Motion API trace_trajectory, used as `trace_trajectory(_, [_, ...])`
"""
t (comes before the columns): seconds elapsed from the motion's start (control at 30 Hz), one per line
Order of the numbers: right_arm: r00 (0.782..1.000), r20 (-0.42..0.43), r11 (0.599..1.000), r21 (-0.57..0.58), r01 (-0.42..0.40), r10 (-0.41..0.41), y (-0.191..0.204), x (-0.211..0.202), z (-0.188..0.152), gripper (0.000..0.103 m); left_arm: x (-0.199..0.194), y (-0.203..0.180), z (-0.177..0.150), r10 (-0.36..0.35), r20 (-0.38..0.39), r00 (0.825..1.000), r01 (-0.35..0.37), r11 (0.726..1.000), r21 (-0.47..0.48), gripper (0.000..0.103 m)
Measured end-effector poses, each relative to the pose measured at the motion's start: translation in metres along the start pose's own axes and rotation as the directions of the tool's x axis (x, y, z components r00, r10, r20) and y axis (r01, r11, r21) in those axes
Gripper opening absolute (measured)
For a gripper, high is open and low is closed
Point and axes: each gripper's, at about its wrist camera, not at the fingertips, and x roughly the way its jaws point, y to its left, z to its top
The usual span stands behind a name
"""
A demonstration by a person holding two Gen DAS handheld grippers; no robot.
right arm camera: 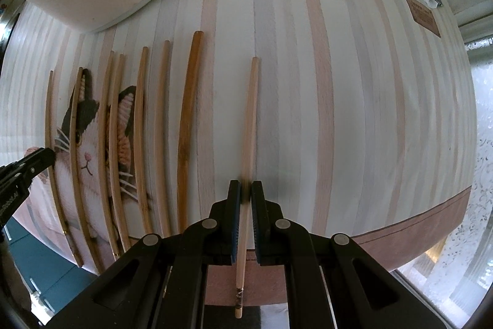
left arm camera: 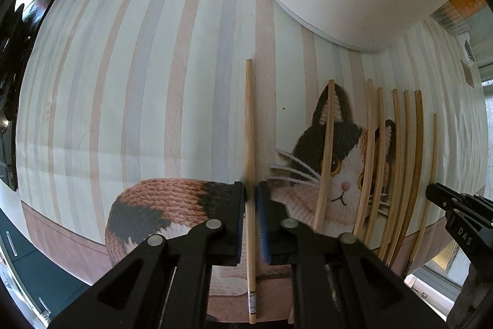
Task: Organize utensils
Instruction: 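Lift both chopsticks and carry them above the utensil holder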
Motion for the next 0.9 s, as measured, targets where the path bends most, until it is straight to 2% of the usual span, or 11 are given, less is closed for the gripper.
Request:
trace_trajectory(0.1, [1.0, 0.012, 1.0, 0.016, -0.007, 0.007, 0.001, 0.002, -0.003, 0.008, -0.002, 0.003, -0.003, 0.001, 0.009, 1.0, -0.001, 1.0, -0.019, 0.004])
trace_trajectory(0.2, [0.998, 0.046, 0.998, 0.057, -0.04, 0.038, -0.008, 0.0, -0.006, 0.007, -0.02, 0.007, -0.008, 0.049, 0.081, 0.995, -0.048, 0.999, -0.017, 0.004])
trace_trajectory(0.3, [0.993, 0.099, 0.993, 0.095, -0.067, 0.057, -0.017, -0.011, -0.01, 0.007, -0.042, 0.011, -0.009, 0.066, 0.148, 0.987, -0.062, 0.998, -0.025, 0.004])
trace_trajectory(0.43, [0.977, 0.201, 0.988, 0.119, -0.094, 0.069, -0.022, -0.04, -0.011, 0.007, -0.072, 0.022, -0.006, 0.064, 0.22, 0.973, -0.052, 0.997, -0.062, 0.004])
trace_trajectory(0.57, [0.95, 0.305, 0.987, 0.119, -0.106, 0.065, -0.022, -0.072, -0.007, 0.007, -0.098, 0.03, -0.005, 0.063, 0.28, 0.958, -0.042, 0.996, -0.083, 0.004])
trace_trajectory(0.7, [0.92, 0.387, 0.988, 0.11, -0.112, 0.061, -0.02, -0.099, -0.003, 0.007, -0.129, 0.032, 0.005, 0.066, 0.353, 0.933, -0.031, 0.994, -0.104, 0.004])
trace_trajectory(0.8, [0.896, 0.44, 0.985, 0.115, -0.126, 0.063, -0.029, -0.117, 0.002, 0.007, -0.159, 0.034, 0.016, 0.083, 0.426, 0.901, -0.036, 0.993, -0.116, 0.004])
trace_trajectory(0.9, [0.873, 0.481, 0.978, 0.131, -0.164, 0.082, -0.035, -0.133, 0.008, 0.007, -0.185, 0.038, 0.023, 0.073, 0.48, 0.874, -0.009, 0.991, -0.134, 0.004])
